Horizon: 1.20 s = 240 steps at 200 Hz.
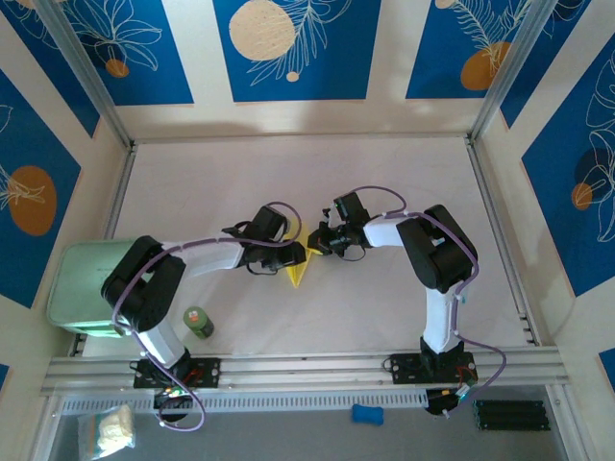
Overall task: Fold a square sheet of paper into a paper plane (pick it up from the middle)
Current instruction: Move a paper plane to the center of the table.
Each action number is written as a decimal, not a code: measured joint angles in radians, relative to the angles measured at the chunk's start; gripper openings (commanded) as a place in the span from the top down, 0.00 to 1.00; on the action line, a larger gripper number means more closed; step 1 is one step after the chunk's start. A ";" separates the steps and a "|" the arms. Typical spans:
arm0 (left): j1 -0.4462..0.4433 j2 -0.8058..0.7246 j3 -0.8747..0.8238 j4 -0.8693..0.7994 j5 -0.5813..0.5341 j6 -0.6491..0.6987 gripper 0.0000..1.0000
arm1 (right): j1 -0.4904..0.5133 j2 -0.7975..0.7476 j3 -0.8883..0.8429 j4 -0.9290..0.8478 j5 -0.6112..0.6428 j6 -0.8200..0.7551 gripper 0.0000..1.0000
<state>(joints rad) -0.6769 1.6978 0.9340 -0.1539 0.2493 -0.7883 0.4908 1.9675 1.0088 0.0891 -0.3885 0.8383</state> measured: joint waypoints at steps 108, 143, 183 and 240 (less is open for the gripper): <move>-0.057 0.100 0.128 -0.159 -0.119 0.114 0.64 | 0.000 0.005 0.005 0.000 -0.004 0.000 0.99; -0.058 0.100 0.130 -0.180 -0.161 0.117 0.71 | 0.000 0.006 0.006 0.000 -0.006 0.000 0.98; -0.059 0.100 0.130 -0.189 -0.191 0.114 0.79 | 0.000 0.006 0.006 0.000 -0.006 0.000 0.98; -0.059 0.100 0.152 -0.209 -0.215 0.113 0.93 | -0.002 0.002 0.007 0.008 -0.024 0.009 0.74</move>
<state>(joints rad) -0.7357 1.7977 1.0859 -0.3630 0.0341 -0.6750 0.4885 1.9690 1.0157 0.0975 -0.4129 0.8471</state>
